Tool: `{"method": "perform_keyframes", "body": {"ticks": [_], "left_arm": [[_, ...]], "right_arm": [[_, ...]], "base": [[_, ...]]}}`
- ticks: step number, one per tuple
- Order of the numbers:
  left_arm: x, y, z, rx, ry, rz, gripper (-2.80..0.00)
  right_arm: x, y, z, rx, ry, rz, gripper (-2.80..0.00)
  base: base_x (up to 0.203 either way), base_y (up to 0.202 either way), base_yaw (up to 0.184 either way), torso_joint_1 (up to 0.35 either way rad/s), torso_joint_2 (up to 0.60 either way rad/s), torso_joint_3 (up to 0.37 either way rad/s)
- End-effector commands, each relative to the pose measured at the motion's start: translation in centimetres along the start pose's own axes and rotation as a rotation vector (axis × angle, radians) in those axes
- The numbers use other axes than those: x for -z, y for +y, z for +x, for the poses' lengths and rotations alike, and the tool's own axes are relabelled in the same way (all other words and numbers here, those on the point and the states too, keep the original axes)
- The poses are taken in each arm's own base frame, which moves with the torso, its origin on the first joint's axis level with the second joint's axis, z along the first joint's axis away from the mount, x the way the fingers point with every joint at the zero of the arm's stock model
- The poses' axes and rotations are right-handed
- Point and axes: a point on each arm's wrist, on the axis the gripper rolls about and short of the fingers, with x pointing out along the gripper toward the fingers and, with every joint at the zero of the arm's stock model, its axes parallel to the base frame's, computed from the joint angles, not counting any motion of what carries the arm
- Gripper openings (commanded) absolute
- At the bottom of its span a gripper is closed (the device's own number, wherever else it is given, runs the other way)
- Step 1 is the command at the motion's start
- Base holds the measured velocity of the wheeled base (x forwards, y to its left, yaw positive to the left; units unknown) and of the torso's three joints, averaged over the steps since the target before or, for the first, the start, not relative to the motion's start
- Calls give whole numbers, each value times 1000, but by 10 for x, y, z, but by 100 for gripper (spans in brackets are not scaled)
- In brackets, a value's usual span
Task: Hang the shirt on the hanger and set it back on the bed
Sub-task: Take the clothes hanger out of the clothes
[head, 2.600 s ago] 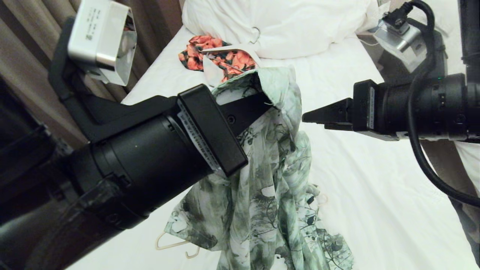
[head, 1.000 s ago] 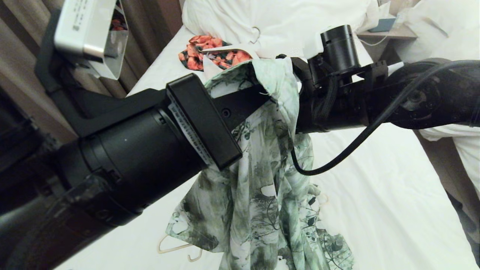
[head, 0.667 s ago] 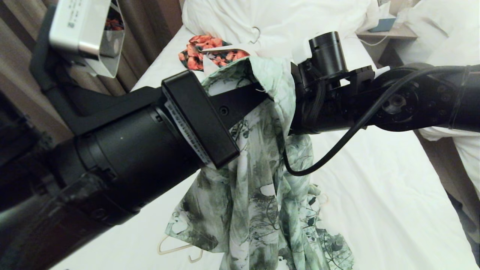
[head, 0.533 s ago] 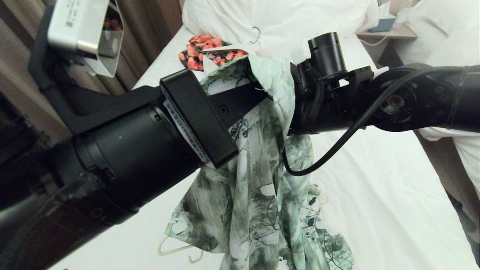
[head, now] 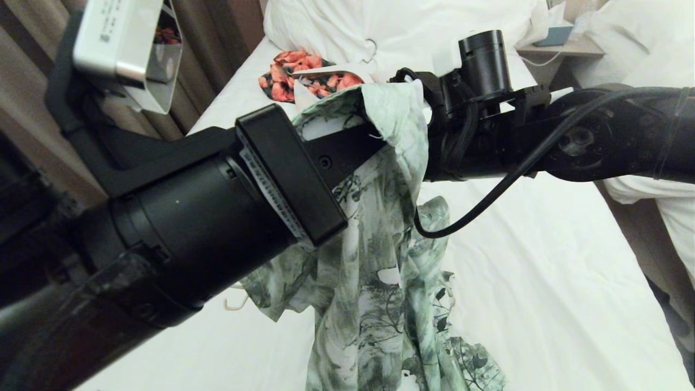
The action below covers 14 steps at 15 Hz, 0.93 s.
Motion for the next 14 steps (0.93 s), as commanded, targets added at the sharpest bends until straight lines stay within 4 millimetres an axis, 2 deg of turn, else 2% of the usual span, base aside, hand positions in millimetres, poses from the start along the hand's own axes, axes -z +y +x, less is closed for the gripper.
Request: {"method": "perform_keyframes", "body": {"ticks": [1,5,14], "left_arm": [[1,0,1,-2,1,-1,-280],[2,3,2,-15,6,6,-280],[-8,31,-3,-44,76,201,-280]], "right_arm": [[-7,-1,-11,4,-22,-11,-280],[-20,-5,-40,17,-60,-50,-280],[-46,-18,-110,129,-142,-256,-280]], "base": [[0,0,0,0,0,0],[0,0,0,0,0,0],[0,0,0,0,0,0]]}}
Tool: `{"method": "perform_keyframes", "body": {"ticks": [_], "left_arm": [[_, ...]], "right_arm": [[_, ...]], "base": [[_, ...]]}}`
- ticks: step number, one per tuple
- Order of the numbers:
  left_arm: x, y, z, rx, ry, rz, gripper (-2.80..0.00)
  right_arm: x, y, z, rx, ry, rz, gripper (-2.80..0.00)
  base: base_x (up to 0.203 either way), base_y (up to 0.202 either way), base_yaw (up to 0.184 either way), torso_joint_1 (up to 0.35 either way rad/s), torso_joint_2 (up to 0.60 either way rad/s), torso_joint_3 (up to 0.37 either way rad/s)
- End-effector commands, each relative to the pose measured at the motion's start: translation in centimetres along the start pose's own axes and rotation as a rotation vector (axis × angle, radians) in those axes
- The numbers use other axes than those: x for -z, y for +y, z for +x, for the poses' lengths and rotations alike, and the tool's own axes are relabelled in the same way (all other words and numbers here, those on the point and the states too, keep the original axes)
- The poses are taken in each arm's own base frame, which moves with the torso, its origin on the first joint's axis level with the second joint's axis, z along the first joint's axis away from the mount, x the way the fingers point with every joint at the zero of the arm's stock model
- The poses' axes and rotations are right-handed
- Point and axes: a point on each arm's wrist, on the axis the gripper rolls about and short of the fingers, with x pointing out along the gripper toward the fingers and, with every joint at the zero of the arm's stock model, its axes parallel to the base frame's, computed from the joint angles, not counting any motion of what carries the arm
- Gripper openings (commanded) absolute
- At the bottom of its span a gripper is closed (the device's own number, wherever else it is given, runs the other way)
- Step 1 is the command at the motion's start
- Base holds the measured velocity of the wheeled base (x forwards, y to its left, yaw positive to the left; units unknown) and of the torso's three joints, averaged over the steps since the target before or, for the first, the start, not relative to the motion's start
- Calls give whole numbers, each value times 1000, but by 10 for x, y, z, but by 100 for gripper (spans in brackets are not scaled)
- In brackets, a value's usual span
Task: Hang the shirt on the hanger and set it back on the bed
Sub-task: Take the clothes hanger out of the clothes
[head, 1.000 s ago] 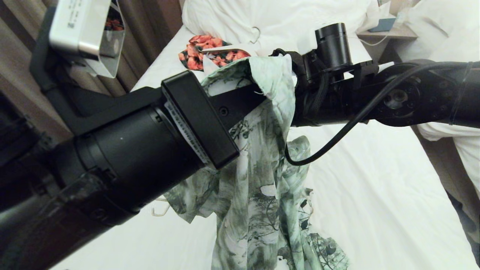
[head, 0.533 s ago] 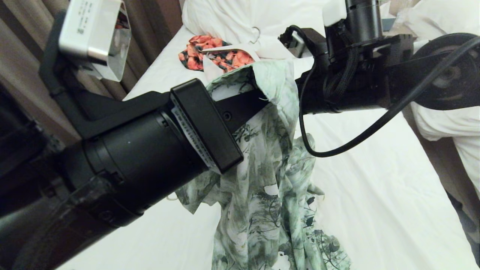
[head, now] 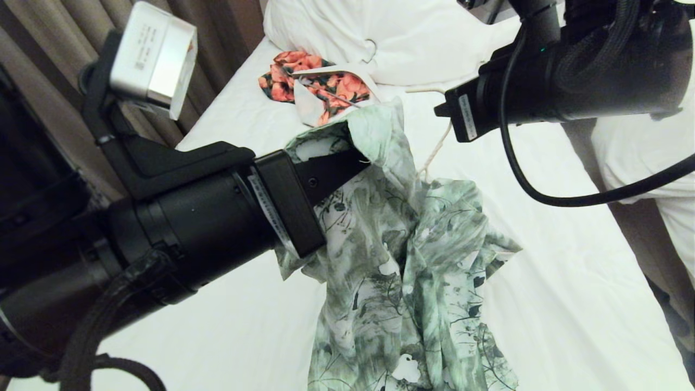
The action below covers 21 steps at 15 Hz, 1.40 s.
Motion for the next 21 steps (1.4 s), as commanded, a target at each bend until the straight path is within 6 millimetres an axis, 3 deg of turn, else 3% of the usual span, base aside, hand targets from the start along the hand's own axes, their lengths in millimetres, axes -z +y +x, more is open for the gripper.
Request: {"method": "perform_keyframes", "body": {"ticks": [1,5,10,14,21], "left_arm": [[-3,8,-2,-34,-10,72,-280],[3,11,-2,-27,16,136,-280],[10,-1,-11,28,34,210,-280],[-9,-4,-16,-8,-44,226,-280],[-9,-7,-15,-17,-48,245,-280]], "right_arm": [[-9,-6,-19,11,-34,1,-280],[-18,-12,-36,32,-60,-53,-280],[-24,-15,-57,26,-91,-89,-280],[-23,-11,-77,-19,-72,-107,-280],[-19,9,-77,-103,-45,-134,-280]], "base": [[0,0,0,0,0,0],[0,0,0,0,0,0],[0,0,0,0,0,0],[0,0,0,0,0,0],[0,0,0,0,0,0]]}}
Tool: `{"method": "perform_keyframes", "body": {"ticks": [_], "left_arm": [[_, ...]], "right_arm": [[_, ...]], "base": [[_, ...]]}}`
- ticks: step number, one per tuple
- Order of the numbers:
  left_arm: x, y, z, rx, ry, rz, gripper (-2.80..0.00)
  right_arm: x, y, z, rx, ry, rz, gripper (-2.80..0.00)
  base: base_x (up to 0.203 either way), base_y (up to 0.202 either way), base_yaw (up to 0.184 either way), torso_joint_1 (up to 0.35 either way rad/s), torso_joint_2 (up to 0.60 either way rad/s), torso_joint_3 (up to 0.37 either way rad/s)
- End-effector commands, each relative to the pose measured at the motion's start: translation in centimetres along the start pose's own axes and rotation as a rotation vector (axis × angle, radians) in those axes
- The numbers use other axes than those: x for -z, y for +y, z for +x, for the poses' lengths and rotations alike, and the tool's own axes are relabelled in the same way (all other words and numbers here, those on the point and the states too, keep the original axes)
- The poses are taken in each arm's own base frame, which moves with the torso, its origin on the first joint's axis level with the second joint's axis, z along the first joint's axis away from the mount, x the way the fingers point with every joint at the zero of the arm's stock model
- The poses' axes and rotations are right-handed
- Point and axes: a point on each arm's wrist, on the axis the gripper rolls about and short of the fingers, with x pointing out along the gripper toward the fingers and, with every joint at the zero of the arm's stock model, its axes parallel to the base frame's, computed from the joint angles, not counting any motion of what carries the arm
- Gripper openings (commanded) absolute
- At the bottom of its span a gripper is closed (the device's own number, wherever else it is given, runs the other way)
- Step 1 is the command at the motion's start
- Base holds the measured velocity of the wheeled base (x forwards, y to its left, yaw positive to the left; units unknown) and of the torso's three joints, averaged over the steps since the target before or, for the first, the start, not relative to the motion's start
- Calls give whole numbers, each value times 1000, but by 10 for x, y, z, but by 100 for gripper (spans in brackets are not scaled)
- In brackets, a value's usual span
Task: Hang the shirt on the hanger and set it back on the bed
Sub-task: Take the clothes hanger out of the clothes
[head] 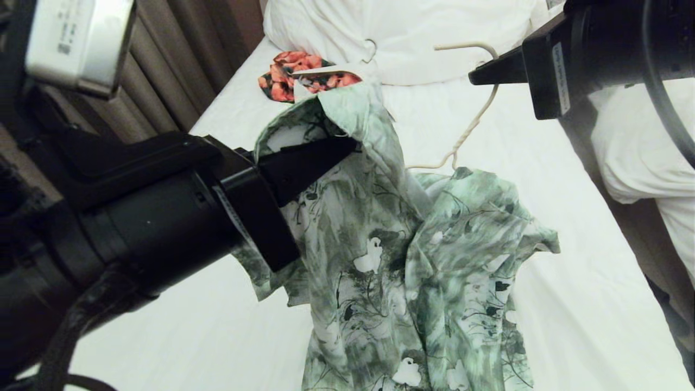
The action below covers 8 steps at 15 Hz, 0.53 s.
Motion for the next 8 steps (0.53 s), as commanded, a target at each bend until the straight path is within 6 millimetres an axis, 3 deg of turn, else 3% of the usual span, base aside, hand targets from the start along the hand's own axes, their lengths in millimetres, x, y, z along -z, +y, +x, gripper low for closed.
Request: {"method": "perform_keyframes", "body": {"ticks": [1,3,8], "left_arm": [[-7,0,-3,-3,-28,2,-280],[-8,-1,-6,3,-32,6,-280],[17,-1,12,-6,53,13,-280]], "right_arm": [[3,5,2,-16,14,-8,-280],[6,7,4,-22,29,-10,-280],[4,7,-1,-21,15,-9,-280]], "base": [[0,0,0,0,0,0],[0,0,0,0,0,0],[0,0,0,0,0,0]]}}
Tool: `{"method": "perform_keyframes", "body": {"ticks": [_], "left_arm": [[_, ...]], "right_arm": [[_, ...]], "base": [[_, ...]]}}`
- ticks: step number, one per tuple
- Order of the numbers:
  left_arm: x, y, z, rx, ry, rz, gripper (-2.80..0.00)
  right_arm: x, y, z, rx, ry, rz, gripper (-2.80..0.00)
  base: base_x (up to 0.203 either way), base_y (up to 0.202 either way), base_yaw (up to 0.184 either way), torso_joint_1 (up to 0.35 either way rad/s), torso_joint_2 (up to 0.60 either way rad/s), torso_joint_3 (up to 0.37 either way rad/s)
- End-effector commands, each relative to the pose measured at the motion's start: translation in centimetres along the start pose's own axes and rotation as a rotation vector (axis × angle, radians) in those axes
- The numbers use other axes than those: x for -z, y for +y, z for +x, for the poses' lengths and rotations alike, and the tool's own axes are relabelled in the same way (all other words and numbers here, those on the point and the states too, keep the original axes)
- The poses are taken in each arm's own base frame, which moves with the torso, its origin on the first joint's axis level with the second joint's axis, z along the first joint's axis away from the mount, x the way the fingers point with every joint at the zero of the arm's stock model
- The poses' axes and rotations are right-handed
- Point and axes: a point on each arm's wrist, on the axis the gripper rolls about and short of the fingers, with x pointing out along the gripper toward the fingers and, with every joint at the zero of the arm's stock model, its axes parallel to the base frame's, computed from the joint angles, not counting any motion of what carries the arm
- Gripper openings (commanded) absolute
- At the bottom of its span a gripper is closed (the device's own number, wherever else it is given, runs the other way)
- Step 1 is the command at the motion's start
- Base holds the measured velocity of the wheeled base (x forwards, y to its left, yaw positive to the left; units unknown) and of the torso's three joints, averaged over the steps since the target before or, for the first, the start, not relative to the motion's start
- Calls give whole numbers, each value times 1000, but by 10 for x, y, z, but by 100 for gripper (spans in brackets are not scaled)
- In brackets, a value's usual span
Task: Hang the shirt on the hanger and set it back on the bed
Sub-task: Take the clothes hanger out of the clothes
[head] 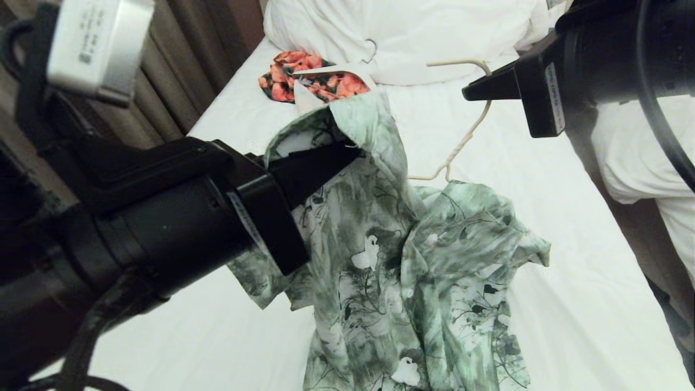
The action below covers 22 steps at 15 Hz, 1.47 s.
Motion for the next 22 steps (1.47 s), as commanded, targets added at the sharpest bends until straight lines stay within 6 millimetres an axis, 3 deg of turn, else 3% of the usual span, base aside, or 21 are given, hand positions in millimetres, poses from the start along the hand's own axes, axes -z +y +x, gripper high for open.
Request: {"method": "perform_keyframes", "body": {"ticks": [1,8,13,14,18,22], "left_arm": [[16,-1,11,-1,56,1,-280],[55,6,41,-31,69,11,-280],[55,7,40,-37,71,19,-280],[55,7,39,-36,71,32,0],[47,14,28,-58,164,100,0],[22,20,5,-86,354,118,0]], "right_arm": [[-1,-1,-3,2,-6,-2,-280],[-3,-3,-8,9,-18,-1,-280],[-1,-1,-6,4,-7,-1,-280],[0,-2,-6,7,-6,0,-280],[3,-10,-3,42,10,6,-280],[5,-16,0,64,22,9,-280]], "base": [[0,0,0,0,0,0],[0,0,0,0,0,0],[0,0,0,0,0,0],[0,0,0,0,0,0],[0,0,0,0,0,0],[0,0,0,0,0,0]]}}
